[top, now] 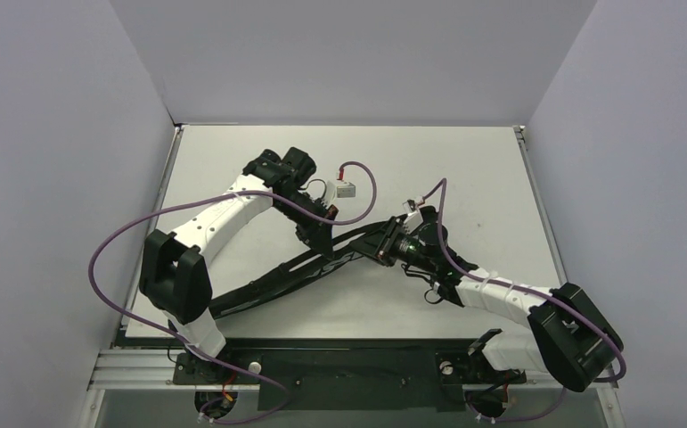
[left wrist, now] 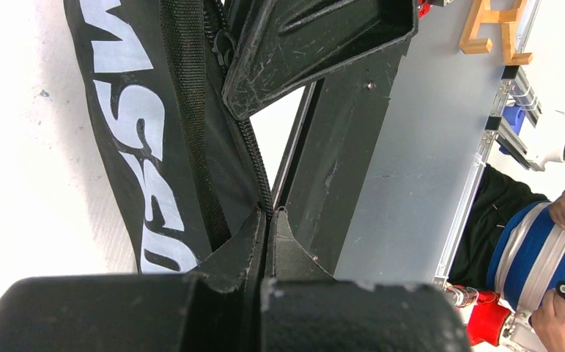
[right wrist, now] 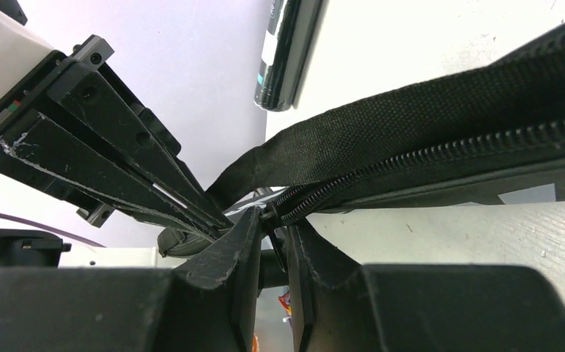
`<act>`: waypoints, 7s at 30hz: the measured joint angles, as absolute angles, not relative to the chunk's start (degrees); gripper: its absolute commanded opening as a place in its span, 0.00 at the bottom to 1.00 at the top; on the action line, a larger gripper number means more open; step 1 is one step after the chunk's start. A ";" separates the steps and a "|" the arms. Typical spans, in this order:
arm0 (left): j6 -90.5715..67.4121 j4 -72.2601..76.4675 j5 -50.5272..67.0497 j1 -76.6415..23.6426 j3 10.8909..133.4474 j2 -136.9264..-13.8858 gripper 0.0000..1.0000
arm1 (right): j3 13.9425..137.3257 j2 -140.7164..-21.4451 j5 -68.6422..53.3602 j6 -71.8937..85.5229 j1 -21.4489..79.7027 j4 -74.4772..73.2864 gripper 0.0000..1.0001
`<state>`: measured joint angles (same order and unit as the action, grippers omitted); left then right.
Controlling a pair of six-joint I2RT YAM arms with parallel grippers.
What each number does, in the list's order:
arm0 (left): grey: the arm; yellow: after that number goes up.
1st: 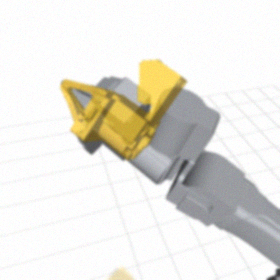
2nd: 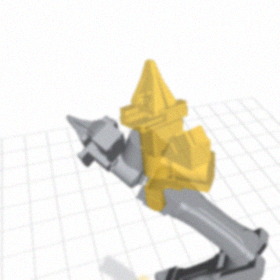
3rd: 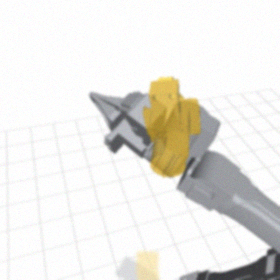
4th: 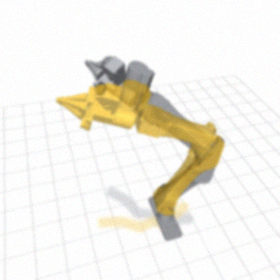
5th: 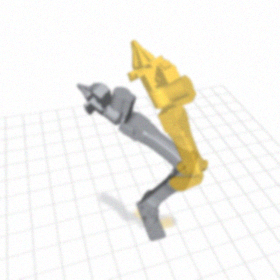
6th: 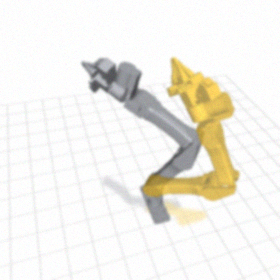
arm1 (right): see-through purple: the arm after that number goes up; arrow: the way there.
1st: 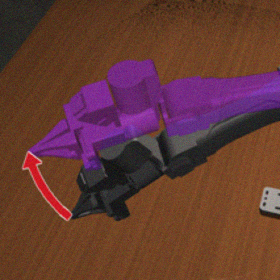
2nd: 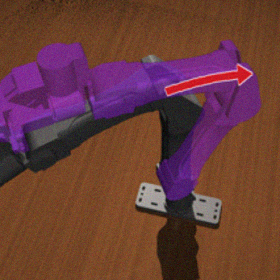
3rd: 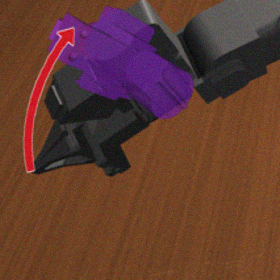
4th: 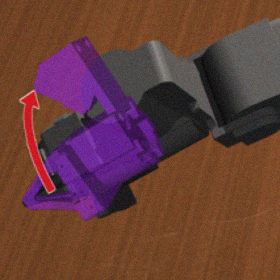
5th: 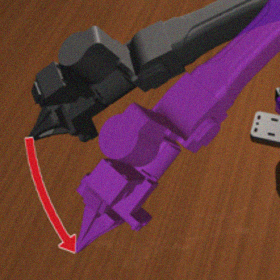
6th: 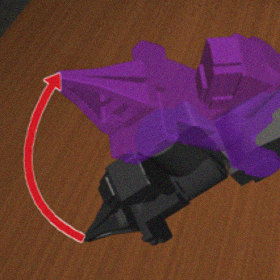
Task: Pack up the badminton gear
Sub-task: Zip the racket bag at the center of the board.
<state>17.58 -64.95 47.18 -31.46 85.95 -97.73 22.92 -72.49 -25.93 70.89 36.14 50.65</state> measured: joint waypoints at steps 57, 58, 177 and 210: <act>18.41 -64.95 46.30 -32.45 85.97 -97.56 0.00 | 22.92 -57.54 -28.34 64.38 32.82 27.35 0.47; 18.48 -64.95 46.26 -32.51 85.97 -97.51 0.00 | 22.94 -57.58 -28.32 64.38 32.64 27.24 0.47; 24.27 -73.30 51.94 -33.58 87.26 -99.24 0.00 | 40.58 -63.99 -23.40 41.71 37.52 3.70 0.29; 24.23 -74.08 51.86 -33.67 88.66 -99.66 0.00 | 34.79 -62.30 -25.04 49.39 35.48 13.52 0.01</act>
